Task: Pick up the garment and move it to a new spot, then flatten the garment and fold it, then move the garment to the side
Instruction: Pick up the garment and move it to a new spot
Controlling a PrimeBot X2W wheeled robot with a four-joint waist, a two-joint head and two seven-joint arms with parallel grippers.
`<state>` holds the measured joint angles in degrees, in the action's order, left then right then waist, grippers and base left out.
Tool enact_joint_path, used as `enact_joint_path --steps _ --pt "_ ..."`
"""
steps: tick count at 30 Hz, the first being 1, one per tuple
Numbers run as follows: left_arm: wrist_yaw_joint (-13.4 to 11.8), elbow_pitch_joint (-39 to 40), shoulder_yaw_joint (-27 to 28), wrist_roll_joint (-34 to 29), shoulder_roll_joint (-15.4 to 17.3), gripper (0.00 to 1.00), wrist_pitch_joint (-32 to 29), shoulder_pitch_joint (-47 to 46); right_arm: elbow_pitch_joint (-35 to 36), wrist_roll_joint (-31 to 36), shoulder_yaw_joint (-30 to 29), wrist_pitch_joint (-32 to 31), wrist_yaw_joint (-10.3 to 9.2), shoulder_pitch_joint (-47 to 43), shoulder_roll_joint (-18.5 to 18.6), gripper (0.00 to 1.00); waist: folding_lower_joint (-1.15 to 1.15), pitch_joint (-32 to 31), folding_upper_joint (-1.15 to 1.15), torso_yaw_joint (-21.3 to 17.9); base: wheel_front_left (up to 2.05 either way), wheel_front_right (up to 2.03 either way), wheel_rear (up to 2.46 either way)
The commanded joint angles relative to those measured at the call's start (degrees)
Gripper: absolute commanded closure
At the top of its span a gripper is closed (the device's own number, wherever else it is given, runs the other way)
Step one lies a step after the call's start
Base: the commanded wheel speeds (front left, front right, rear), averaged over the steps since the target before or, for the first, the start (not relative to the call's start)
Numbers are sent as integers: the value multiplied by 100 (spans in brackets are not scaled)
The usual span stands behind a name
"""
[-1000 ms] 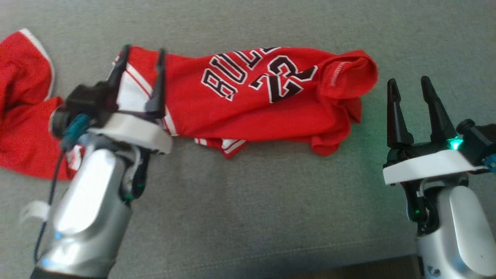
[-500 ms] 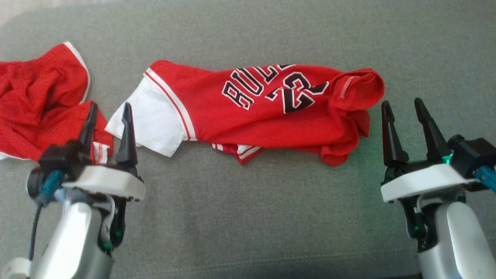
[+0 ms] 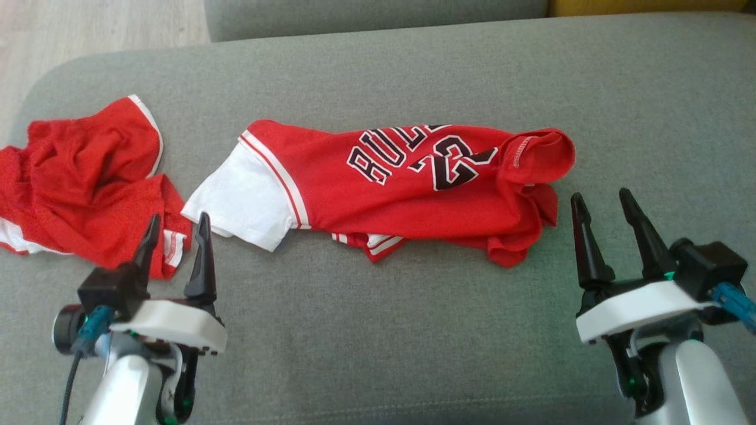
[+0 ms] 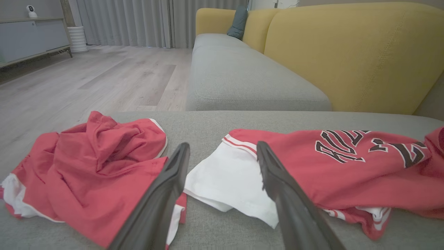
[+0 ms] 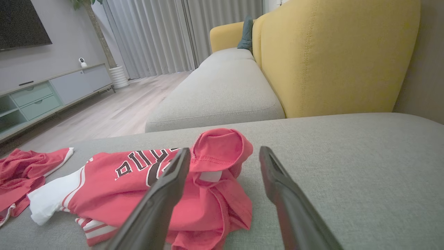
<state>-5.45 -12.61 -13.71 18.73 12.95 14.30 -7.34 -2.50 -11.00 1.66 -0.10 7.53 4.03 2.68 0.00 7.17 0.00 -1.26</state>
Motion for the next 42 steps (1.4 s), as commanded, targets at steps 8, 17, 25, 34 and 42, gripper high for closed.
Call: enact_joint_path --steps 8,17,25,34,42 --pt "2 202 243 -75 111 0 70 -77 268 -3 124 -64 -4 4 20 0 0 -73 0 11 0 0 0" --pt "19 199 216 -80 141 0 70 -118 271 -26 105 -52 -4 24 20 0 0 -37 0 10 0 0 0" --pt "38 198 196 -85 137 0 70 -163 235 -14 101 -58 -4 50 20 0 0 5 0 9 0 0 0" --pt "51 301 98 -156 117 0 69 -417 -188 31 286 -215 -4 276 20 0 0 321 0 104 0 0 0" --pt "76 422 69 -226 64 0 70 -708 -862 73 443 -144 -4 860 20 0 0 698 0 235 0 0 0"
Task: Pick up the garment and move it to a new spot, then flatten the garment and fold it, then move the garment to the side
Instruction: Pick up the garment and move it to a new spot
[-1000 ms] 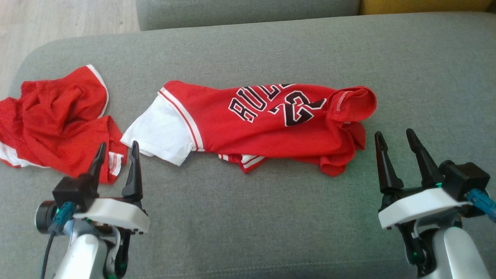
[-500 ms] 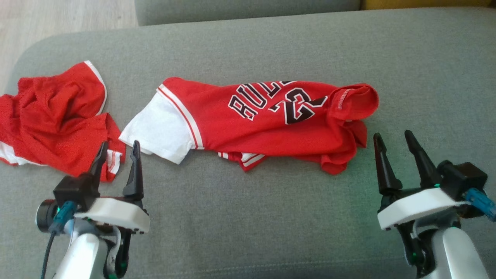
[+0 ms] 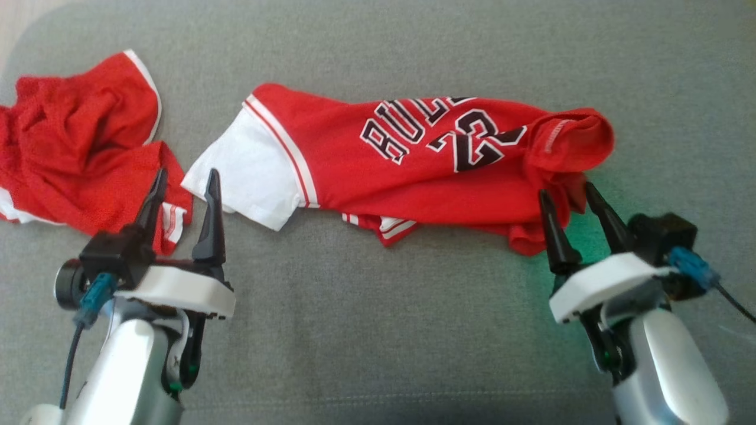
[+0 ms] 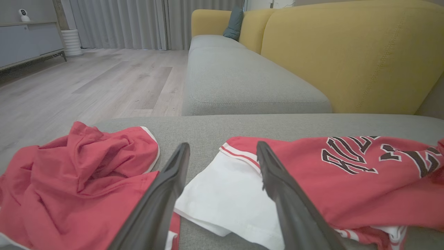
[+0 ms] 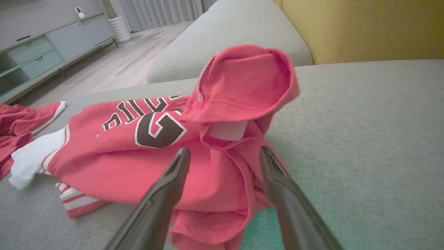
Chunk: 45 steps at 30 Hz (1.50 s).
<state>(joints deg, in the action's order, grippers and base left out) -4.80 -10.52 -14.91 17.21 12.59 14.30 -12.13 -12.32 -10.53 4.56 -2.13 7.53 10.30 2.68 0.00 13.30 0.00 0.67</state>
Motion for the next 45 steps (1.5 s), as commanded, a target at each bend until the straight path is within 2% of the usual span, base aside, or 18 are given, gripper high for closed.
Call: enact_joint_path --steps 1,6,7,8,16,24,29,36,37,38,42,45 --pt "16 227 194 -83 96 0 70 -255 14 63 168 59 -4 322 20 0 0 121 0 57 0 0 0" --pt "42 278 214 -135 62 0 70 -359 -403 254 180 143 -4 724 49 0 0 249 0 108 0 0 0" --pt "48 286 221 -145 55 0 70 -373 -468 265 163 152 -4 785 57 58 0 261 0 112 0 0 0" --pt "53 293 228 -156 48 0 70 -384 -519 278 148 163 -4 842 76 100 0 273 0 116 0 0 0" --pt "101 372 269 -243 -34 0 70 -499 -230 161 -171 356 -4 1257 310 100 0 405 0 146 0 0 0" --pt "210 452 220 -341 -175 0 70 -751 -135 -14 -461 63 -4 2004 778 100 0 672 0 317 0 0 0" --pt "308 493 200 -418 -309 0 70 -996 -565 -161 -544 -49 -4 2661 1152 100 0 933 0 546 0 0 0" --pt "420 534 207 -542 -512 0 70 -1174 -1552 -306 -468 22 -4 3247 1392 100 0 1174 0 757 0 0 0" --pt "432 532 212 -560 -534 0 70 -1179 -1684 -327 -462 95 -4 3292 1399 72 0 1181 0 764 0 0 0" --pt "444 528 218 -578 -554 0 70 -1177 -1811 -340 -461 173 -4 3317 1404 0 0 1183 0 763 0 0 0" --pt "478 503 276 -643 -597 0 70 -1125 -2121 -368 -499 521 -4 3231 1364 0 0 1131 0 690 0 0 0" --pt "496 470 344 -686 -595 0 70 -1051 -2100 -312 -640 873 -4 3008 1325 0 0 1018 0 594 0 0 0"
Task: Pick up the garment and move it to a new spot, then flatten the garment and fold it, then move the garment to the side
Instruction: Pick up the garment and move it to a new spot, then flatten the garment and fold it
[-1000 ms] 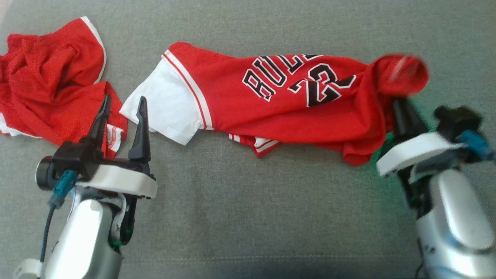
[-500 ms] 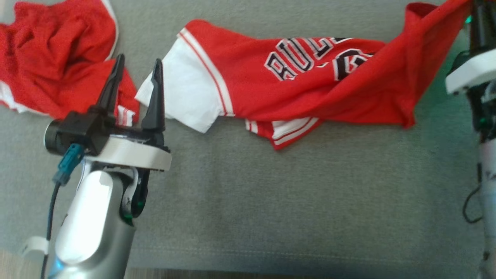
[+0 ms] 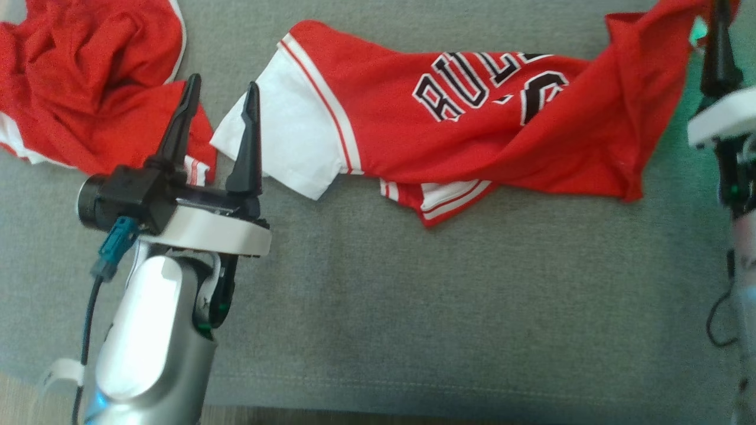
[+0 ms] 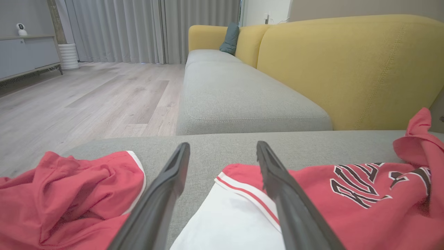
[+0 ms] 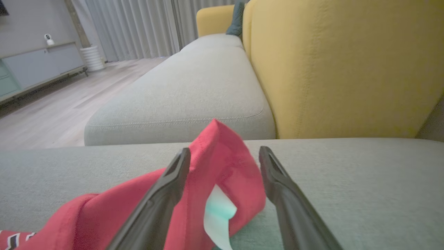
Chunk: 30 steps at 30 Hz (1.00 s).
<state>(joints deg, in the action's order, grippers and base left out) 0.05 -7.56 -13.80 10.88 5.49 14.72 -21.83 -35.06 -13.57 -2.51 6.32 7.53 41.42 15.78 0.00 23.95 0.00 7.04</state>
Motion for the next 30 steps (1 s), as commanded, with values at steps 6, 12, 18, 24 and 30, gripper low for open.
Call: enact_joint_path --steps 6,12,18,24,30 --pt "11 105 421 -128 211 0 28 244 1142 217 -45 456 -4 -994 -326 0 0 -447 0 -334 0 0 0" --pt "-8 56 506 -148 269 0 28 560 2350 426 22 225 -4 -2068 -788 0 0 -803 0 -510 0 0 0" --pt "-21 -2 522 -142 296 0 28 778 3204 458 147 -183 -4 -2916 -1086 0 0 -1030 0 -583 0 0 0" --pt "-34 -37 505 -140 305 0 28 847 3581 422 342 -414 -4 -3263 -1184 0 0 -1094 0 -592 0 0 0" --pt "-65 -55 508 -123 306 0 28 869 3744 427 363 -534 -4 -3359 -1230 0 0 -1109 0 -599 0 0 0"
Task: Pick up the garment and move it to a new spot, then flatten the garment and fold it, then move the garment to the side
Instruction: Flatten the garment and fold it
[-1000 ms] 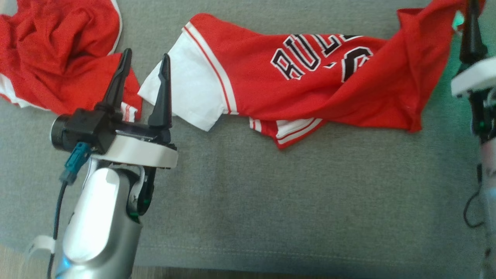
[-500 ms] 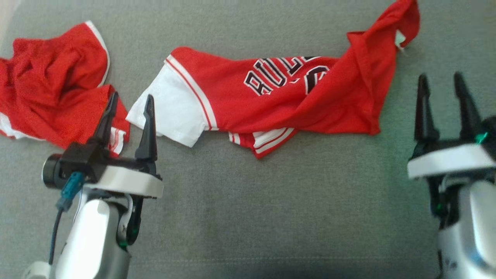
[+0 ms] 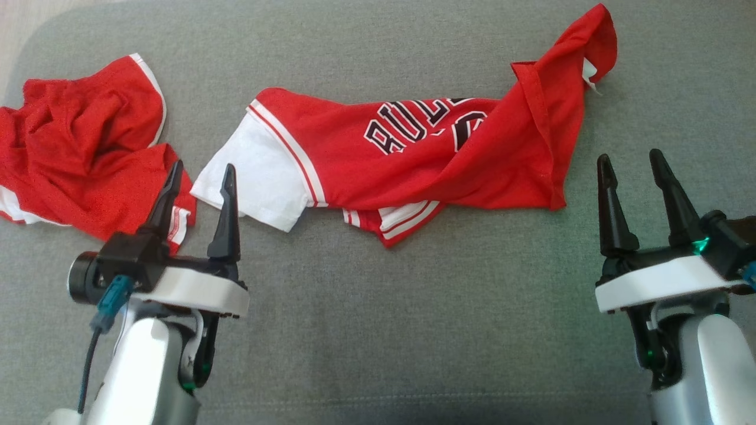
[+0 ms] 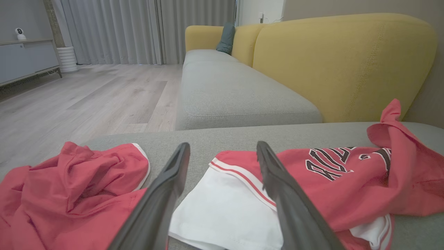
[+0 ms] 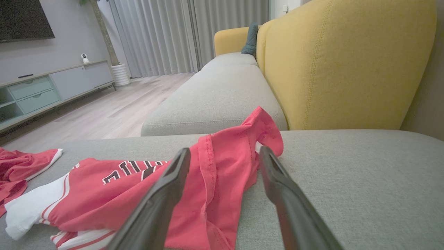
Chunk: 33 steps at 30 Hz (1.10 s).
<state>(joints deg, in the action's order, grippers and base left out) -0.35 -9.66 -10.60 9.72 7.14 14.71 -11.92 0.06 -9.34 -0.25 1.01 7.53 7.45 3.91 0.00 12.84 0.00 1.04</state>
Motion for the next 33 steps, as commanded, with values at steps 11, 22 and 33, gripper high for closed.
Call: enact_joint_path --steps 11,22,33 --pt "-40 163 155 -3 157 0 29 -179 192 24 176 -196 -4 35 -69 0 0 57 0 7 0 0 0" --pt "9 222 30 -35 101 0 29 -469 -820 -42 460 -365 -4 598 -19 0 0 468 0 185 0 0 0" --pt "10 229 81 -56 72 0 29 -581 -1435 -312 468 -99 -4 950 -4 100 0 650 0 159 0 0 0"
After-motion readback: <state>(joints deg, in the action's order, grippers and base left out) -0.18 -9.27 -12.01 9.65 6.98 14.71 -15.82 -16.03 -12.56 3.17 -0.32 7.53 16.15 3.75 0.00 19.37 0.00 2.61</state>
